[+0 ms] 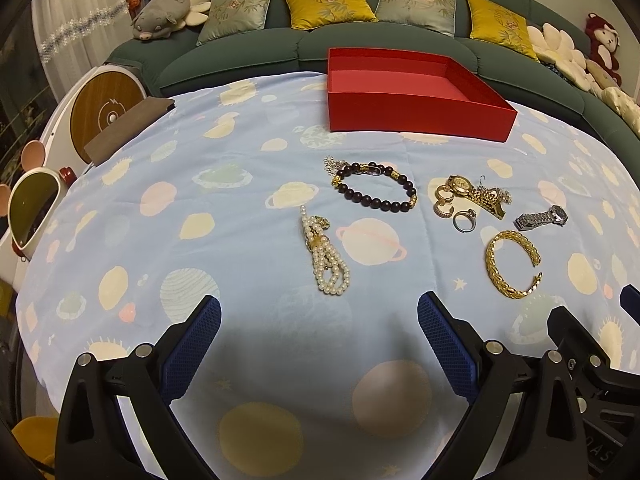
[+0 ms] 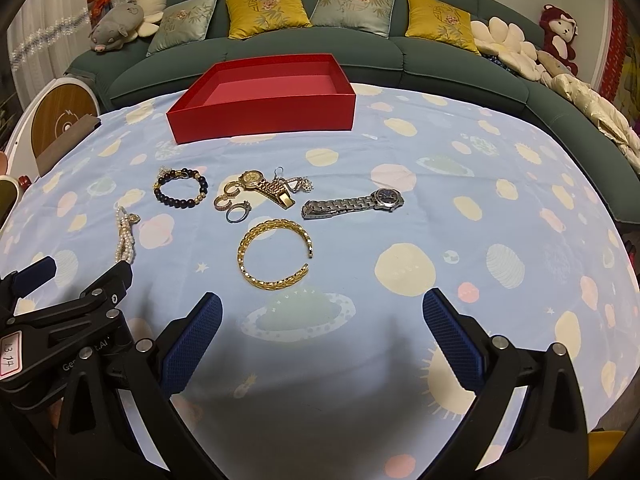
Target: Organize jewelry
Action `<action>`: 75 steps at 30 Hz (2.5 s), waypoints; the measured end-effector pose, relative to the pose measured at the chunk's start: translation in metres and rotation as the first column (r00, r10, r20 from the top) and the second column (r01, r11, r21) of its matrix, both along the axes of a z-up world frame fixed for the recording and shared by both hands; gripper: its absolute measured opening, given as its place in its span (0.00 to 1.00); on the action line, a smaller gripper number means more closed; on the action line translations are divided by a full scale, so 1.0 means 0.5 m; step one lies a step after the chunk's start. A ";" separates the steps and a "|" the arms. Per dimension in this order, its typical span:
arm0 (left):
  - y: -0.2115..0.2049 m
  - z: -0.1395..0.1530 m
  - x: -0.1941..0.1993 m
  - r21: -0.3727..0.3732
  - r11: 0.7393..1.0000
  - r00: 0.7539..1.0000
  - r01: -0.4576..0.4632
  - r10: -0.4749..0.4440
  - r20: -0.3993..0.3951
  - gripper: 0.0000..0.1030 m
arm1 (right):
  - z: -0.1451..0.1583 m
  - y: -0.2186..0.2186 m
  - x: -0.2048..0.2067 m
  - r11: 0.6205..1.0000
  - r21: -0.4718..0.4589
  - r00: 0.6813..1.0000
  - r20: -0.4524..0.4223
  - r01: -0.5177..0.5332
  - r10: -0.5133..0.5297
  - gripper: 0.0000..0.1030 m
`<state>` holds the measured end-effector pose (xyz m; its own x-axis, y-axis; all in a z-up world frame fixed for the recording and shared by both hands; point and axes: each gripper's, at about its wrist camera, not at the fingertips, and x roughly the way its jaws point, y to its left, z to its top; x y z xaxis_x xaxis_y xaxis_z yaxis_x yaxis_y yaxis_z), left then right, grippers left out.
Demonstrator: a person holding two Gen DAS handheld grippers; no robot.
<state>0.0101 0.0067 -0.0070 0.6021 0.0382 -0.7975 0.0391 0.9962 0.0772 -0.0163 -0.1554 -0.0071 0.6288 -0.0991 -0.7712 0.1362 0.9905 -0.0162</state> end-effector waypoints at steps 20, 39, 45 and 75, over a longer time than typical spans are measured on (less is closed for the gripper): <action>0.006 -0.002 -0.002 -0.007 1.000 1.000 -0.005 0.005 -0.004 0.93 | 0.000 0.000 0.000 1.000 -0.001 1.000 0.000 0.000 0.000 0.95; 0.007 -0.003 -0.002 -0.009 1.000 1.000 -0.006 0.006 -0.006 0.93 | -0.002 0.004 0.003 1.000 0.009 1.000 -0.003 0.001 -0.001 0.95; 0.009 -0.005 -0.003 -0.010 1.000 1.000 -0.008 0.008 -0.007 0.93 | -0.002 0.003 0.003 1.000 0.009 1.000 -0.004 0.002 -0.001 0.95; 0.146 0.000 0.036 -0.138 0.986 0.995 -0.089 0.081 -0.061 0.93 | -0.063 0.029 0.099 0.993 0.081 0.996 -0.015 -0.088 0.090 0.88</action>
